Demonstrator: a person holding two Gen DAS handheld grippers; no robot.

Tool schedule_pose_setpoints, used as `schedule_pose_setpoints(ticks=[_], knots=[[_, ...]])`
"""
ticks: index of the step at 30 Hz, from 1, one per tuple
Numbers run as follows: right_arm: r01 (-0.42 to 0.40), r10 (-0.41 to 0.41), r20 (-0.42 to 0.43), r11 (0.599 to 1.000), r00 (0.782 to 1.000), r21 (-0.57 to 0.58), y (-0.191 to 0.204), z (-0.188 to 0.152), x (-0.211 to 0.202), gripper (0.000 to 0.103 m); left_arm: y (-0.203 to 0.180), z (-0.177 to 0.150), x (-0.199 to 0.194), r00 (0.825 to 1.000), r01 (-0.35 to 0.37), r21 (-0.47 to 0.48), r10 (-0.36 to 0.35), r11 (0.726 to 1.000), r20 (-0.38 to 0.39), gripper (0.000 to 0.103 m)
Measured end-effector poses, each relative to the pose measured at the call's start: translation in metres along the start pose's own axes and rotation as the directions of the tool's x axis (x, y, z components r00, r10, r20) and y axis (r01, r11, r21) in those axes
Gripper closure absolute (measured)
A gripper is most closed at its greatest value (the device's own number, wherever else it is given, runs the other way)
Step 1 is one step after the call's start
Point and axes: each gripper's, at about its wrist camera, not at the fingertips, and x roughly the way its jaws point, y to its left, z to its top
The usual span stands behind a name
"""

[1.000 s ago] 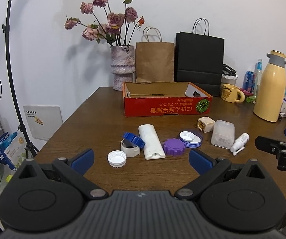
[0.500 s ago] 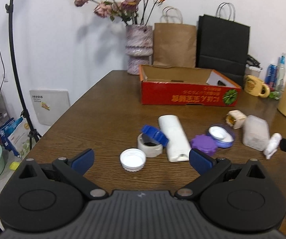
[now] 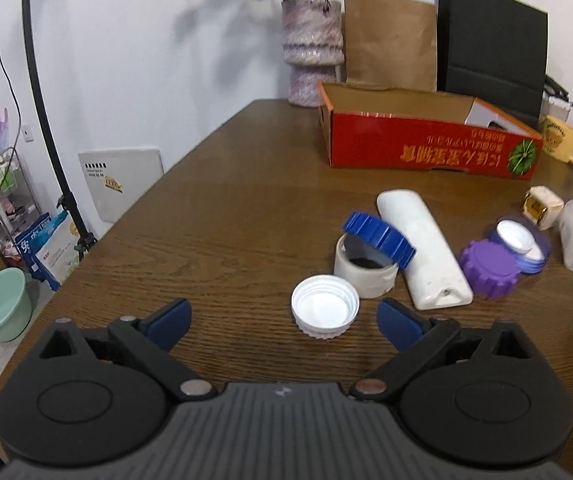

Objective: Organize rigid objects
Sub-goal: 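Grasp the white bottle cap with the left tool while the right tool reaches toward the white spray bottle, then carry the cap with the left tool while the right tool grasps and lifts the white spray bottle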

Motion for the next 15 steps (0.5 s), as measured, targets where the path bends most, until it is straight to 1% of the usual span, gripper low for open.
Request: schedule_pose_setpoints(ticks=[1, 2, 7, 8, 9, 10, 11, 15], knots=[[-0.003, 0.003, -0.004, 1.0, 1.0, -0.008, -0.001, 0.0, 0.003, 0.0, 0.0, 0.0, 0.003, 1.0, 0.0, 0.002, 0.0, 1.0, -0.007, 0.005], [-0.008, 0.008, -0.008, 1.0, 1.0, -0.017, -0.002, 0.0, 0.005, 0.0, -0.001, -0.001, 0.007, 1.0, 0.001, 0.003, -0.001, 1.0, -0.014, 0.01], [-0.028, 0.027, -0.028, 0.998, 0.999, -0.054, -0.008, 0.002, 0.014, 0.0, -0.001, -0.001, 0.019, 0.999, 0.022, 0.0, -0.022, 1.0, -0.031, 0.027], [-0.031, 0.029, -0.031, 0.998, 0.999, -0.061, -0.01, 0.002, 0.016, 0.0, -0.001, -0.001, 0.019, 0.999, 0.035, 0.005, -0.035, 0.999, -0.022, 0.035], [-0.036, 0.034, -0.034, 0.997, 0.999, -0.067, -0.011, 0.002, 0.018, 0.0, -0.002, 0.0, 0.019, 0.999, 0.049, 0.01, -0.049, 0.999, -0.016, 0.04], [-0.046, 0.044, -0.039, 0.997, 0.998, -0.068, -0.012, 0.002, 0.02, 0.0, -0.003, 0.0, 0.019, 0.998, 0.06, 0.015, -0.06, 0.998, -0.01, 0.054], [-0.058, 0.055, -0.044, 0.996, 0.998, -0.066, -0.014, 0.002, 0.021, 0.0, -0.003, 0.001, 0.019, 0.998, 0.065, 0.018, -0.065, 0.998, -0.004, 0.062], [-0.087, 0.083, -0.057, 0.994, 0.995, -0.064, -0.021, 0.003, 0.027, 0.0, -0.005, 0.002, 0.021, 0.998, 0.067, 0.017, -0.067, 0.998, -0.001, 0.062]])
